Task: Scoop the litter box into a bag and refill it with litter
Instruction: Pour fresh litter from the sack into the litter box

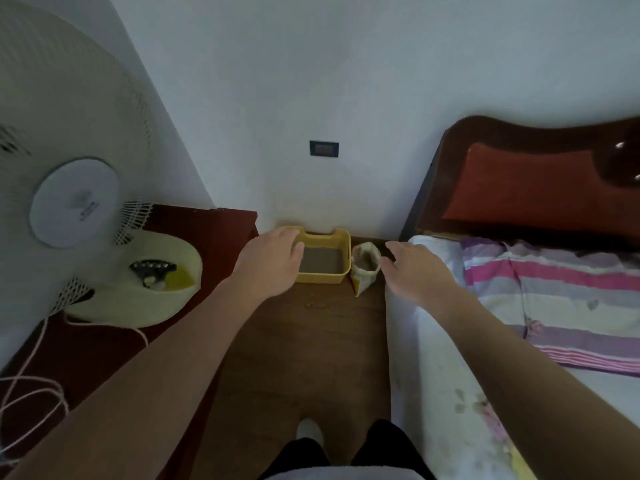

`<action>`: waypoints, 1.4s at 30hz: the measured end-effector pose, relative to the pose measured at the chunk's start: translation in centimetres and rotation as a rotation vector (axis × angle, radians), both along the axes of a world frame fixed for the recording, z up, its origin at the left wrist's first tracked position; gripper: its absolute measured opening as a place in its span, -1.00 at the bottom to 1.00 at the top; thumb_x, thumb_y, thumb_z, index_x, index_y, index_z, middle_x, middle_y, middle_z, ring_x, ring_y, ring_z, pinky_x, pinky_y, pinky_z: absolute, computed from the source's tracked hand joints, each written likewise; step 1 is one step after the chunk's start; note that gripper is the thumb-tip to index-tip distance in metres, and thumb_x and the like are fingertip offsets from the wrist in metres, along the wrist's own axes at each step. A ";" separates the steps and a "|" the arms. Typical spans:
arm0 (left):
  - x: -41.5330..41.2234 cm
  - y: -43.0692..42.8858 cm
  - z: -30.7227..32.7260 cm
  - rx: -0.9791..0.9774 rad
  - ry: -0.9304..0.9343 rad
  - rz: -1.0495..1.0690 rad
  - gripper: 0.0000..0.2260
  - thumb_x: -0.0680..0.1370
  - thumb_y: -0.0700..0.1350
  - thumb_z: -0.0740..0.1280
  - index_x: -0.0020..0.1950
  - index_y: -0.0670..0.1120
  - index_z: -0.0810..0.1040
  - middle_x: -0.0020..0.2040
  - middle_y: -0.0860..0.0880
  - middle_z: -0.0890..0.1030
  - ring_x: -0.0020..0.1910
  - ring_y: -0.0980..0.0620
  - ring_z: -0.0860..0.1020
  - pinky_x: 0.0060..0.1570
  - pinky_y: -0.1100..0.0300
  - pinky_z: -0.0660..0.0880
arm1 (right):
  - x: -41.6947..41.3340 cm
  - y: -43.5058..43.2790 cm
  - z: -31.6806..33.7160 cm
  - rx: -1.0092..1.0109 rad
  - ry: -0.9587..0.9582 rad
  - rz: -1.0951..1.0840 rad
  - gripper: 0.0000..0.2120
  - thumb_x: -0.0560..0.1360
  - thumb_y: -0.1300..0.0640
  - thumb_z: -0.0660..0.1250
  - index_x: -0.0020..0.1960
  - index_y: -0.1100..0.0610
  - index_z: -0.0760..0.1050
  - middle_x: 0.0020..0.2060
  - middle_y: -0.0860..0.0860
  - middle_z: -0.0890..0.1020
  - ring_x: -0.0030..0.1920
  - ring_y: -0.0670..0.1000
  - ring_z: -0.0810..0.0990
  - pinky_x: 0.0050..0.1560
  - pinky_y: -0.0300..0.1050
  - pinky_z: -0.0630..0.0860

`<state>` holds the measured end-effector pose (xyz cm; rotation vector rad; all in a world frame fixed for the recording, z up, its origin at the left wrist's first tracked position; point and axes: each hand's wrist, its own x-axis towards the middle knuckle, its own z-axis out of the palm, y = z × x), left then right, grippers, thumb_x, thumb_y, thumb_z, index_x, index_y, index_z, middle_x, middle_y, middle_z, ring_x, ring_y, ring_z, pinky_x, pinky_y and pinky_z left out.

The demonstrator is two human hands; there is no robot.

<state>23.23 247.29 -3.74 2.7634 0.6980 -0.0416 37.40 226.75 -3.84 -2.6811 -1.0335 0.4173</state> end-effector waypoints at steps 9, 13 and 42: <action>11.4 4.4 -1.0 0.007 0.054 -0.072 -0.62 0.69 0.03 0.03 0.43 -0.07 0.40 0.33 -0.08 0.51 0.28 -0.05 0.49 0.26 0.02 0.42 | 10.7 3.3 -1.6 -0.052 0.068 -0.044 -0.61 0.64 -0.02 0.05 0.33 0.16 0.43 0.26 0.12 0.54 0.28 0.18 0.47 0.24 0.06 0.45; 17.1 5.5 -2.1 0.002 0.093 -0.037 -0.63 0.69 0.04 0.03 0.37 -0.08 0.44 0.28 -0.07 0.53 0.22 -0.04 0.50 0.23 0.02 0.46 | 16.8 5.0 -2.8 -0.060 0.096 -0.026 -0.61 0.64 -0.01 0.06 0.30 0.18 0.44 0.26 0.14 0.54 0.26 0.18 0.47 0.24 0.08 0.45; 28.1 18.4 -9.7 -0.001 0.088 -0.021 -0.59 0.68 0.08 0.03 0.49 -0.02 0.31 0.45 -0.03 0.40 0.44 -0.01 0.34 0.44 0.03 0.26 | 27.9 19.7 -7.5 -0.072 0.049 0.059 -0.62 0.66 -0.07 0.00 0.26 0.12 0.44 0.13 0.03 0.56 0.18 0.08 0.50 0.15 -0.02 0.43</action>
